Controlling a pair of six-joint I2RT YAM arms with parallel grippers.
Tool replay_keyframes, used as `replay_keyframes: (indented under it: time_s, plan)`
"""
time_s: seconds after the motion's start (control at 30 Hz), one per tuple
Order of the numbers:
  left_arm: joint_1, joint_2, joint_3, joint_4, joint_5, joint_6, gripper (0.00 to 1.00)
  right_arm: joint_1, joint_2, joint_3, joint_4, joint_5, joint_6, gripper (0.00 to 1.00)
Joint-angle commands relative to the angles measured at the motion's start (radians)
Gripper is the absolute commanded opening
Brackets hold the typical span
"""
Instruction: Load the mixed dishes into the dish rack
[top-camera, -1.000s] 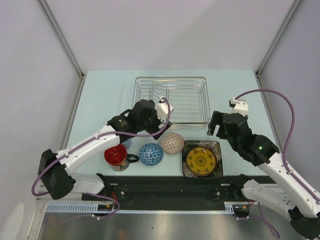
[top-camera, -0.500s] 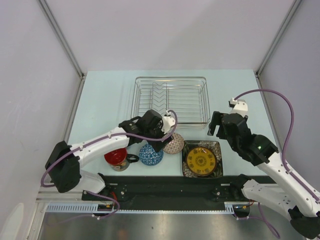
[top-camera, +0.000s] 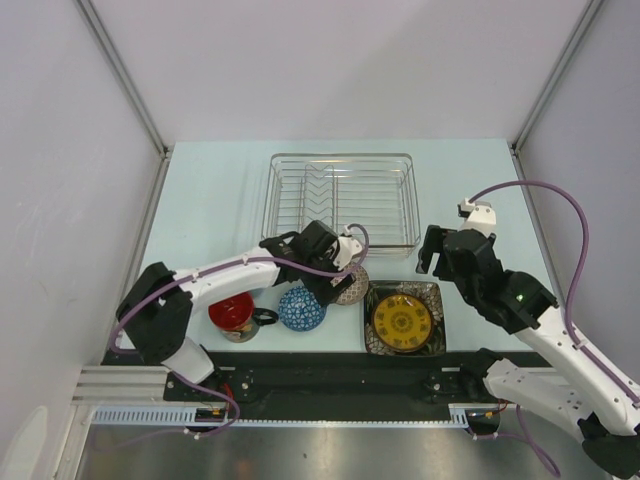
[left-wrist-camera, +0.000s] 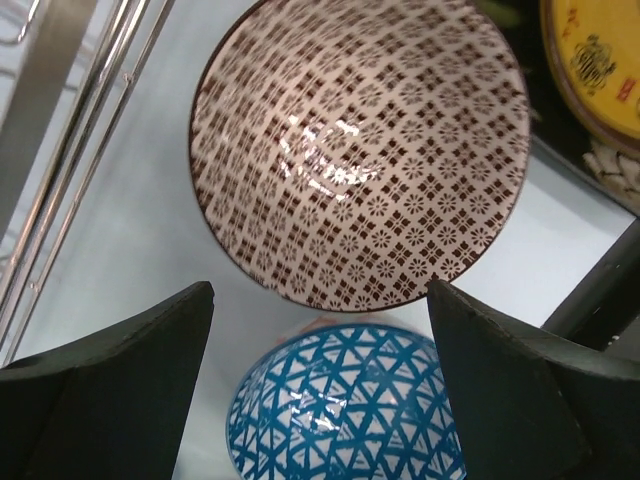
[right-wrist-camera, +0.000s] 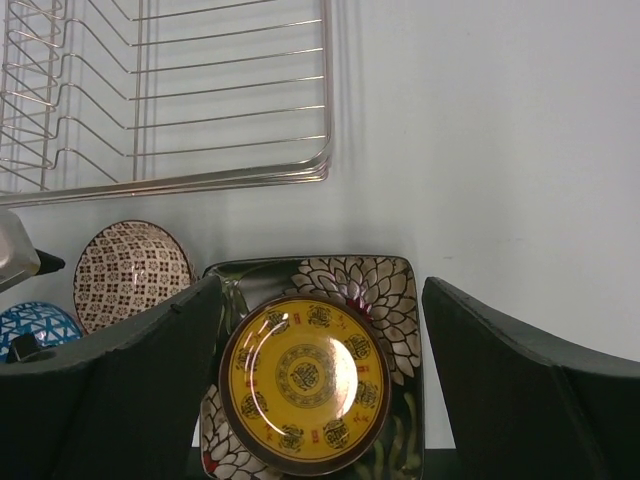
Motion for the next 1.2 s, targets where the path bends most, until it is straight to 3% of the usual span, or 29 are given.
replay_keyframes:
  time_s: [0.0,0.2,0.53,0.9,1.17]
  plan:
    - [-0.006,0.047,0.081,0.038,0.035,-0.027,0.93,0.008,-0.023,-0.015,0.008,0.035,0.015,0.86]
    - [-0.006,0.025,0.138,0.008,0.066,-0.039,0.93,0.011,-0.014,-0.025,0.02,0.023,0.011,0.86]
    - [-0.003,-0.03,0.074,0.019,0.014,-0.06,0.93,0.022,-0.015,-0.034,0.014,0.026,0.02,0.86]
    - [0.013,0.041,0.063,0.065,-0.048,-0.067,0.9,0.031,-0.052,-0.035,-0.015,0.034,0.021,0.85]
    - [0.04,0.082,0.05,0.1,-0.063,-0.156,0.85,0.038,-0.078,-0.051,-0.014,0.029,0.017,0.85]
